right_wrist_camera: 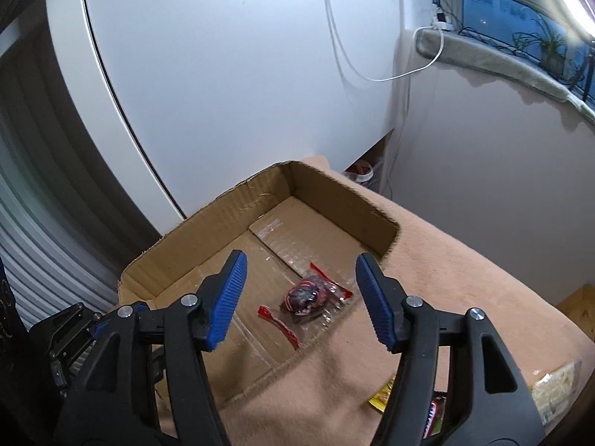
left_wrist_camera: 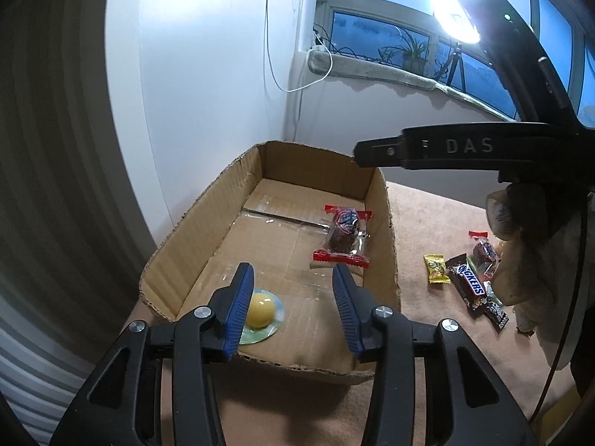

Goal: Organize snacks
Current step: 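Open both tools to drop the candies into the box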

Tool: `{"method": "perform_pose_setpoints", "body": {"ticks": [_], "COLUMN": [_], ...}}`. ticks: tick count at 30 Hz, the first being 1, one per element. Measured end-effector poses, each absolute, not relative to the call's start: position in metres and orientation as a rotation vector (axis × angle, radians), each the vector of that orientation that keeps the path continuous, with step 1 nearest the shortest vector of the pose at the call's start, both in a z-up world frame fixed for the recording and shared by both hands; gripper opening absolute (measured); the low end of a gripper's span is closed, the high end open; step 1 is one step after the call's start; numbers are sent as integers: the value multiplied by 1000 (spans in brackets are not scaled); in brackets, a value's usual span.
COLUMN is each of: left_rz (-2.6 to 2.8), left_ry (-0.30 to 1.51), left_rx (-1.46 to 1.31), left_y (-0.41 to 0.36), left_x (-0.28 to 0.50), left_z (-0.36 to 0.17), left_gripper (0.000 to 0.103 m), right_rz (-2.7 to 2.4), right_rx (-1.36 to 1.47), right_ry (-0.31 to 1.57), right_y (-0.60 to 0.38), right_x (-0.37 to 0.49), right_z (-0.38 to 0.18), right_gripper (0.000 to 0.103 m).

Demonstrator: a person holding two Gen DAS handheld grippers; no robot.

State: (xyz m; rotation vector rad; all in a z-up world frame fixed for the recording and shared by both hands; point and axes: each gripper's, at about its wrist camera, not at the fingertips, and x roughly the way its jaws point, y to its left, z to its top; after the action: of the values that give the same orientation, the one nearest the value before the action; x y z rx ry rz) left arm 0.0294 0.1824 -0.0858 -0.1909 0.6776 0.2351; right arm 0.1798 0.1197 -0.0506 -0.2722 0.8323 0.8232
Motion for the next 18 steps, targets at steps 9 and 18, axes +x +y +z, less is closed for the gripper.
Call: {"method": "perform_pose_setpoints", "body": {"ticks": [9, 18], "left_rz": [226, 182], "left_ry": [645, 615], "left_rx": [-183, -177], "left_y": [169, 145], "left_x": [21, 18], "left_z": [-73, -64], "left_gripper": [43, 43], "right_rz": [773, 714], "right_rx": [-240, -215], "right_ry": [793, 728], "right_y": [79, 10], "right_x": [171, 157], "right_z": [-33, -16], "right_gripper": [78, 78]}}
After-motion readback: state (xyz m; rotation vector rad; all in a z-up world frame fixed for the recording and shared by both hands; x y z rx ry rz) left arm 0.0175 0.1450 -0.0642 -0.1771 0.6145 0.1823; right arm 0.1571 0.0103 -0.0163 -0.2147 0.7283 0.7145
